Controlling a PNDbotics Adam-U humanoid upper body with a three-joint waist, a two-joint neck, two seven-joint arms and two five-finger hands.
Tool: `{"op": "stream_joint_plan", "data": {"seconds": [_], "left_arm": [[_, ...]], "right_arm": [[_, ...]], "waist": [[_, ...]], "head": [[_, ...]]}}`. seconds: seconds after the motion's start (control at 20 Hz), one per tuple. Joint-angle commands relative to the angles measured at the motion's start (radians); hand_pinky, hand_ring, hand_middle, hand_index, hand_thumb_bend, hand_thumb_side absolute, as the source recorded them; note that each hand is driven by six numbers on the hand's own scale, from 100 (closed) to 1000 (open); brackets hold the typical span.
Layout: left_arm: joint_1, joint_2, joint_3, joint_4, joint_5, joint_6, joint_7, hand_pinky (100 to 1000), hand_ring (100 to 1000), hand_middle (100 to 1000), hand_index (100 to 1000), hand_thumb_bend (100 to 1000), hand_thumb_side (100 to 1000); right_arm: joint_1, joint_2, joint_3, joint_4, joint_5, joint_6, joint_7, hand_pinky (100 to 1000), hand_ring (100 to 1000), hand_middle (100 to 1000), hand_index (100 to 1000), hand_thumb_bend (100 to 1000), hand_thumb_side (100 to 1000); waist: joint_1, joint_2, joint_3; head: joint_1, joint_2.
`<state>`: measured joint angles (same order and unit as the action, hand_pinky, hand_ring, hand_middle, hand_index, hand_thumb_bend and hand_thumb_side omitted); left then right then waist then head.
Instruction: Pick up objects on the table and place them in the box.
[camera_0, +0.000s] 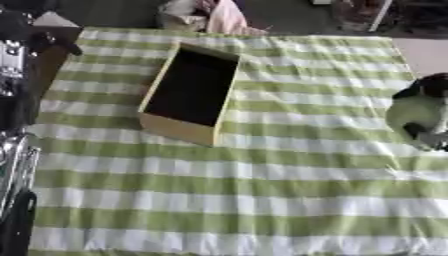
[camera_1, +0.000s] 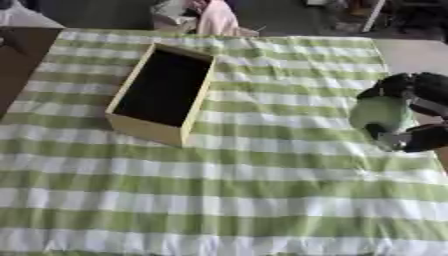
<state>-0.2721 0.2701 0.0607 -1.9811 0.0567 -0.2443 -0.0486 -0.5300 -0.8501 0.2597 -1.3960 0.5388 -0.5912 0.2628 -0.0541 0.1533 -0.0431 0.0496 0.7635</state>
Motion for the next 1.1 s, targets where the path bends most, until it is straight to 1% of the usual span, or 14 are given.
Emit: {"op": "stream_joint_plan", "data": {"seconds": [0.05, 0.4, 0.5, 0.65, 0.85, 1.1], "left_arm": [[-0.008, 0.004, 0.001, -0.019, 0.002, -0.001, -0.006, 460, 823, 749, 727, 100, 725], [-0.007, 0.002, 0.0, -0.019, 0.006, 0.001, -0.009, 460, 824, 750, 726, 100, 725], [-0.006, 0.0, -0.001, -0.019, 0.008, 0.003, -0.011, 460, 825, 750, 726, 100, 727], [-0.006, -0.003, -0.002, -0.019, 0.01, 0.004, -0.014, 459, 825, 751, 726, 100, 728], [-0.012, -0.009, -0.002, -0.019, 0.013, 0.003, -0.016, 460, 826, 751, 726, 100, 727], [-0.015, -0.014, -0.004, -0.019, 0.015, 0.004, -0.018, 461, 826, 751, 725, 100, 727]], "right_arm": [[-0.071, 0.008, 0.013, 0.028, -0.004, -0.003, 0.034, 565, 637, 657, 844, 100, 545], [-0.248, 0.113, 0.05, 0.123, 0.046, -0.006, 0.088, 589, 644, 665, 845, 100, 547], [-0.305, 0.153, 0.059, 0.171, 0.062, -0.012, 0.1, 588, 643, 666, 845, 100, 549], [-0.374, 0.22, 0.055, 0.24, 0.099, -0.022, 0.106, 595, 645, 668, 846, 100, 539], [-0.447, 0.312, 0.046, 0.281, 0.182, -0.04, 0.1, 624, 653, 674, 849, 100, 520], [-0.512, 0.422, 0.032, 0.328, 0.299, -0.042, 0.088, 652, 660, 674, 847, 100, 512]], "waist": [[0.002, -0.014, 0.002], [0.002, -0.016, 0.01], [0.003, -0.016, 0.012], [0.005, -0.014, 0.015], [0.01, -0.01, 0.023], [0.012, -0.008, 0.029]], "head": [[-0.004, 0.007], [-0.011, 0.007], [-0.013, 0.007], [-0.016, 0.006], [-0.017, 0.002], [-0.02, -0.005]]}}
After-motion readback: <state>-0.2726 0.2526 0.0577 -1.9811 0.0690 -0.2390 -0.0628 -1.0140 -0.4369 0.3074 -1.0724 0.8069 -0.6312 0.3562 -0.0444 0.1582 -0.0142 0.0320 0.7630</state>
